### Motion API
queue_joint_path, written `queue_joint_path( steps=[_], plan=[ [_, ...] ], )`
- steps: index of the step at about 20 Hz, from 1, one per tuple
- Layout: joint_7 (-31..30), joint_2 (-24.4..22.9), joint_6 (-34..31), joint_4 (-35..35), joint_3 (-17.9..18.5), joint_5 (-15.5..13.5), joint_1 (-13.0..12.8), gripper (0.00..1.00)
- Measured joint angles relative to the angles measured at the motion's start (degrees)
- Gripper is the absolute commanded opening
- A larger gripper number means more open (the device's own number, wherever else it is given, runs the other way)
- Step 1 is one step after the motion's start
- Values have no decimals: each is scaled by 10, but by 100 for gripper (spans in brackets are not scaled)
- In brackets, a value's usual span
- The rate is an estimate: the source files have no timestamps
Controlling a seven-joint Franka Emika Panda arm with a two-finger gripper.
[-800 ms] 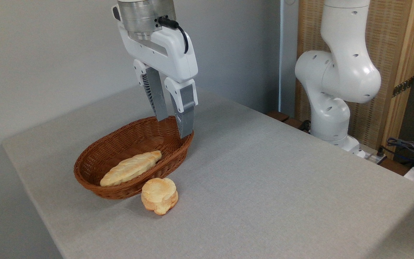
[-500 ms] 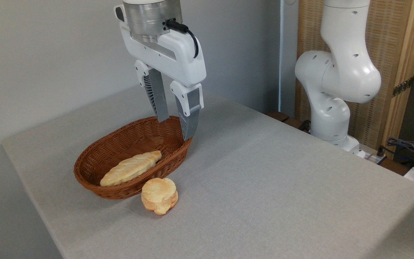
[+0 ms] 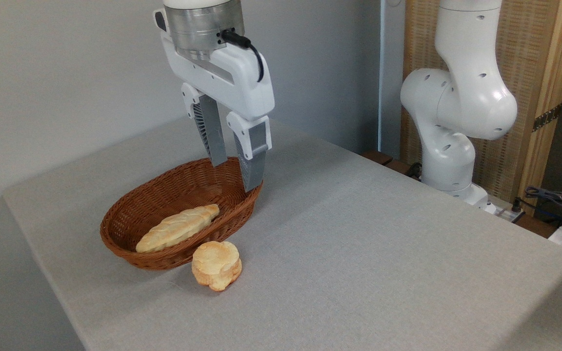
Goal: Put bread into the basket
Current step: 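Lower the open gripper down over the round bread roll beside the basket, then close the gripper fingers around the round bread roll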
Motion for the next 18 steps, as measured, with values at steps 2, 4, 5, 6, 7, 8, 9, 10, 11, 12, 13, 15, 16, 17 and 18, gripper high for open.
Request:
queue_joint_path(
  steps=[2,4,5,6,7,8,9,10,11,12,13,15,16,17,18],
  plan=[
    [70,1,2,0,-1,0,-2,100],
    [168,3,3,-1,-1,0,-1,100],
    [218,4,3,-2,0,0,-1,100],
    [265,5,3,-3,0,0,-1,100],
    [301,7,4,-4,1,0,-1,100],
    [337,10,7,-5,2,0,-1,100],
    [370,14,18,-7,3,0,-1,100],
    [403,18,38,-13,3,0,-1,100],
    [431,21,63,-24,2,0,-1,100],
    [454,24,94,-39,2,0,-1,100],
    [470,27,122,-55,2,0,-1,100],
    [488,30,169,-87,-6,3,-1,100],
    [490,31,191,-103,-14,16,-2,100],
    [490,31,206,-116,-22,34,-2,100],
    [494,31,219,-128,-31,51,-2,100]
  ],
)
